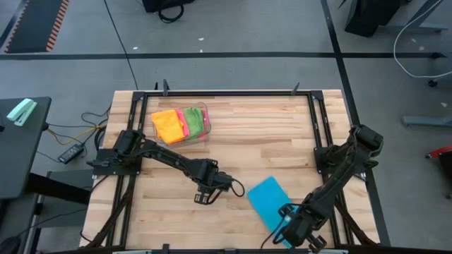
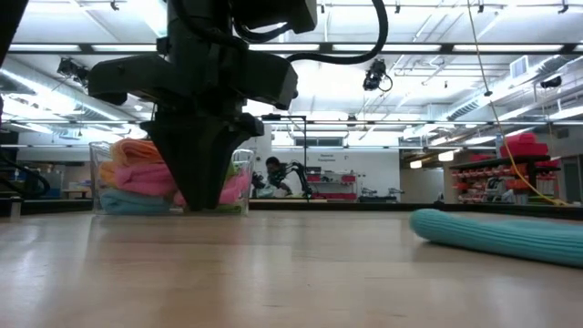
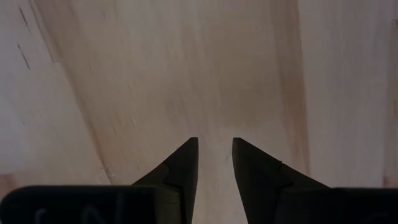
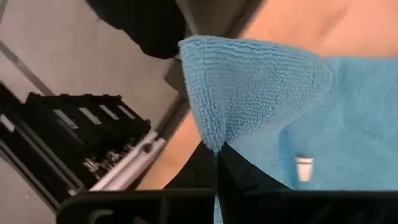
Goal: Fold microfiber towels
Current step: Fold the blue microfiber towel
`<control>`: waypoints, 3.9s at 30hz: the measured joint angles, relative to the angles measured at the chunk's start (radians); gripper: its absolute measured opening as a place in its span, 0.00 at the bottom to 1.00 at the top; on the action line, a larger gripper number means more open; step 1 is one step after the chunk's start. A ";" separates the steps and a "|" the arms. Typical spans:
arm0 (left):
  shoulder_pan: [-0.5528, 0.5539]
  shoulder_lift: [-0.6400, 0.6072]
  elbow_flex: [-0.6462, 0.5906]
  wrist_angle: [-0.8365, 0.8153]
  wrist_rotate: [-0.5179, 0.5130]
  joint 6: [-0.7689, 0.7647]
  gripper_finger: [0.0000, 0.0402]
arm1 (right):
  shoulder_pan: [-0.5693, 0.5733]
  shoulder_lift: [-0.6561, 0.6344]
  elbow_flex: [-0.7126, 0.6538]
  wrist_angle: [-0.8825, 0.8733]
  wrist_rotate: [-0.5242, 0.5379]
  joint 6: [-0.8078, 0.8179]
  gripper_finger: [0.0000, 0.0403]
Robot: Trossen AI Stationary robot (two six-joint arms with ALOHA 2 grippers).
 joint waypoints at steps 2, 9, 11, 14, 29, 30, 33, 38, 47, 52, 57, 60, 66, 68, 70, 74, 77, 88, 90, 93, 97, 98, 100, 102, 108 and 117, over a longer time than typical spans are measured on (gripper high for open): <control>0.001 0.000 0.000 0.005 0.000 0.010 0.27 | 0.001 0.000 0.011 -0.002 -0.001 -0.034 0.01; 0.000 0.000 0.000 0.035 0.000 0.012 0.27 | -0.100 0.000 -0.004 -0.023 -0.011 -0.167 0.01; 0.001 0.000 0.000 0.036 0.000 0.012 0.27 | -0.133 0.000 -0.013 -0.021 -0.026 -0.212 0.00; 0.000 0.000 0.000 0.036 0.000 0.012 0.27 | -0.178 0.000 -0.033 -0.021 -0.045 -0.269 0.00; -0.001 0.000 0.000 0.033 0.000 0.013 0.27 | -0.271 0.041 -0.166 0.186 -0.066 -0.365 0.00; -0.001 0.000 0.000 0.033 0.000 0.013 0.27 | -0.271 0.050 -0.167 0.198 -0.065 -0.366 0.00; -0.001 0.000 0.000 0.031 0.000 0.013 0.27 | -0.271 0.057 -0.164 0.197 -0.029 -0.360 0.00; -0.001 0.000 0.000 0.025 0.000 0.012 0.27 | -0.271 0.056 -0.165 0.190 0.041 -0.331 0.01; -0.001 0.000 0.000 0.020 0.000 0.005 0.27 | -0.269 0.072 -0.177 0.228 0.063 -0.295 0.04; -0.006 0.000 0.000 0.011 0.000 -0.007 0.27 | -0.261 0.094 -0.222 0.317 0.044 -0.242 0.08; -0.007 0.000 0.000 0.000 0.000 -0.016 0.27 | -0.258 0.095 -0.217 0.311 0.060 -0.192 0.21; -0.007 -0.001 0.000 -0.003 0.000 -0.016 0.27 | -0.262 0.095 -0.199 0.264 0.061 -0.171 0.29; -0.007 -0.001 0.000 -0.002 0.000 -0.014 0.27 | -0.270 0.095 -0.124 0.088 0.148 -0.134 0.40; -0.006 0.000 0.000 -0.004 0.000 -0.007 0.27 | -0.260 0.095 -0.100 0.047 0.175 -0.129 0.43; -0.002 -0.001 0.000 -0.002 0.000 -0.006 0.27 | -0.241 0.095 -0.075 0.025 0.193 -0.130 0.44; 0.007 -0.001 0.000 0.005 0.000 -0.007 0.27 | -0.165 0.095 -0.029 0.023 0.306 -0.135 0.44; 0.007 -0.001 0.000 0.005 0.000 -0.014 0.27 | -0.084 0.095 -0.011 0.028 0.445 -0.115 0.44; 0.006 -0.001 0.000 0.030 0.000 -0.044 0.27 | 0.094 0.092 -0.220 0.545 0.859 0.003 0.41; 0.006 -0.001 0.000 0.030 0.000 -0.046 0.27 | 0.094 0.092 -0.315 0.737 0.856 0.021 0.39; 0.006 -0.001 0.000 0.030 0.000 -0.047 0.27 | 0.095 0.090 -0.446 1.062 0.856 -0.009 0.35; 0.006 0.000 0.000 0.031 0.000 -0.049 0.27 | 0.082 0.088 -0.556 1.235 0.832 0.015 0.31; 0.006 -0.001 0.000 0.031 0.000 -0.049 0.27 | 0.075 0.088 -0.569 1.236 0.822 0.033 0.30; 0.006 -0.001 0.000 0.031 0.000 -0.049 0.27 | 0.063 0.088 -0.587 1.225 0.799 0.071 0.28; 0.006 -0.001 0.000 0.031 0.000 -0.049 0.27 | 0.050 0.088 -0.593 1.181 0.771 0.106 0.27; 0.005 0.000 0.000 0.029 0.000 -0.060 0.27 | 0.004 0.084 -0.589 1.091 0.678 0.152 0.26; 0.004 -0.001 0.000 0.016 0.000 -0.073 0.27 | -0.004 0.023 -0.536 1.024 0.666 -0.010 0.26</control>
